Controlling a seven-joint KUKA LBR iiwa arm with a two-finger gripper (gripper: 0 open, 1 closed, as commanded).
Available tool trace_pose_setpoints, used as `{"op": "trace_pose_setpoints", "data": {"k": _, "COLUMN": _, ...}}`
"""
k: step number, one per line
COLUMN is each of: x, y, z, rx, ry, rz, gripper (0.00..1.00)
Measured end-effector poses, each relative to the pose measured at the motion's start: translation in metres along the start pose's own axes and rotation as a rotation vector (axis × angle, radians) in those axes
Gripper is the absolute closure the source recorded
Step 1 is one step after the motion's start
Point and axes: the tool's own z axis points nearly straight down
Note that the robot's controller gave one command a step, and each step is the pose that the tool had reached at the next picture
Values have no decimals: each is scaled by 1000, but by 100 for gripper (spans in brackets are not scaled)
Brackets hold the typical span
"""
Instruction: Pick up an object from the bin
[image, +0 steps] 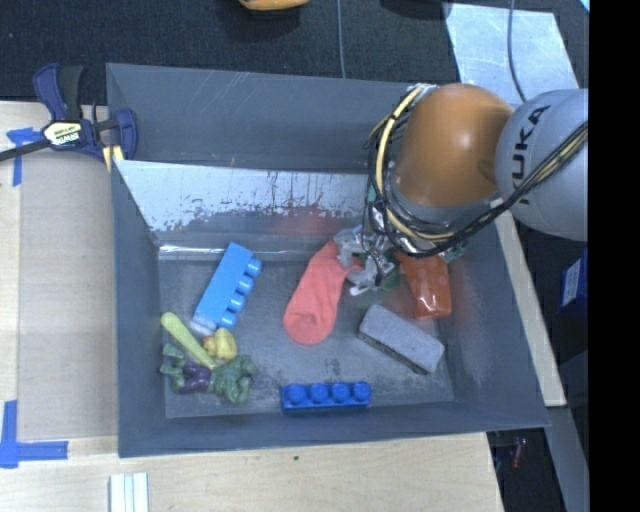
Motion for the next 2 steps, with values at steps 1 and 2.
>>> {"op": "trace_pose_setpoints", "data": {"k": 1, "x": 0, "y": 0, "z": -15, "rx": -1, "ry": 1, "rz": 1, "gripper": 100}}
{"op": "trace_pose_setpoints", "data": {"k": 2, "x": 0, "y": 1, "z": -44, "rx": -4, "ry": 4, "rz": 2, "gripper": 100}}
